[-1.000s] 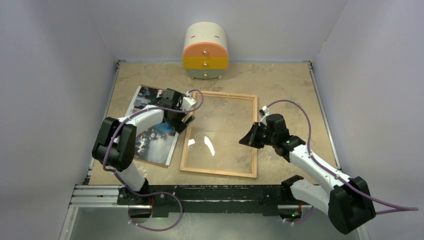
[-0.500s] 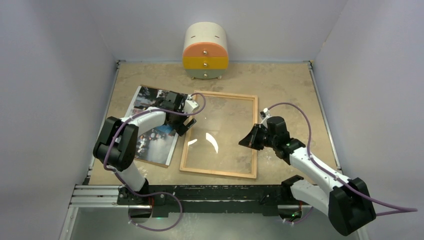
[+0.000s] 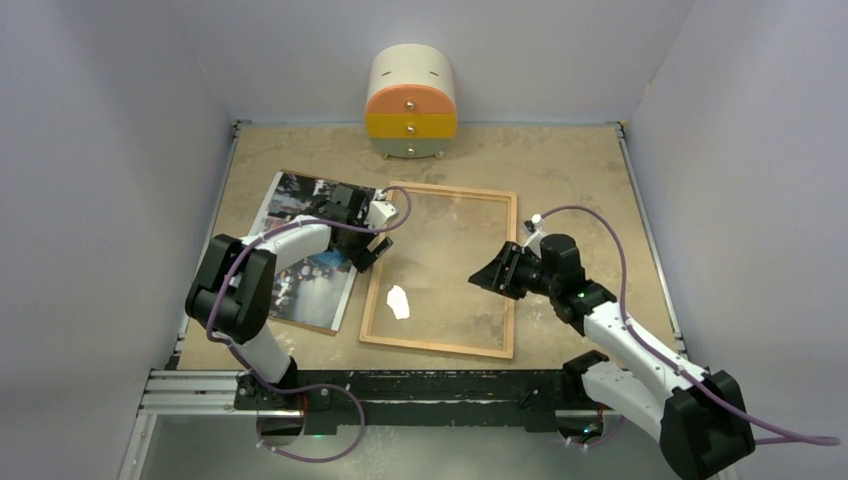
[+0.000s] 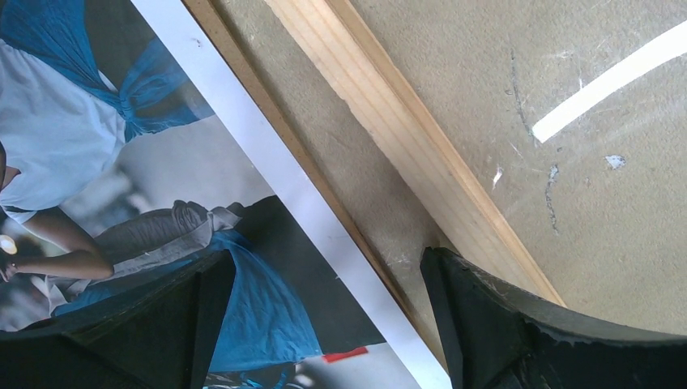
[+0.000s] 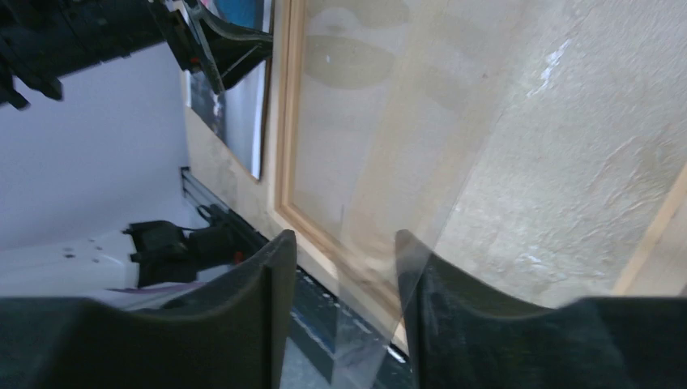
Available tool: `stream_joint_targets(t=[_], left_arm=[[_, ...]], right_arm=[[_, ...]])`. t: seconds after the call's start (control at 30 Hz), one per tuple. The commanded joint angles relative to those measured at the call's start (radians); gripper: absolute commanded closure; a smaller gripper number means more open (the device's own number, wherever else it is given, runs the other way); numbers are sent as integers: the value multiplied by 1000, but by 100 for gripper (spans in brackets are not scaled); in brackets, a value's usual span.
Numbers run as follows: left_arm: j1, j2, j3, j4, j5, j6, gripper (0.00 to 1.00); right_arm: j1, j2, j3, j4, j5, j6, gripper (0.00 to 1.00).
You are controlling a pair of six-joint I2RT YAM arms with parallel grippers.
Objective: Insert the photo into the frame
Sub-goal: Place the photo frame item in the photo frame.
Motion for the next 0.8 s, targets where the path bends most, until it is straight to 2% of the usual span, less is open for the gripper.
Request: stream_joint_targets(t=[0.0, 0.1, 0.17, 0.77], left_arm=[[-5, -10, -22, -6, 32, 3, 7], [-2, -14, -20, -9, 32, 4, 8], [-2, -17, -17, -10, 28, 5, 8], [31, -13, -9, -8, 21, 13, 8]], right_arm=[[-6, -33, -4, -28, 37, -10, 39], [-9, -20, 20, -35, 55, -24, 25], [-10, 4, 42, -64, 64, -45, 22], [-28, 63, 148, -148, 121, -239, 17]])
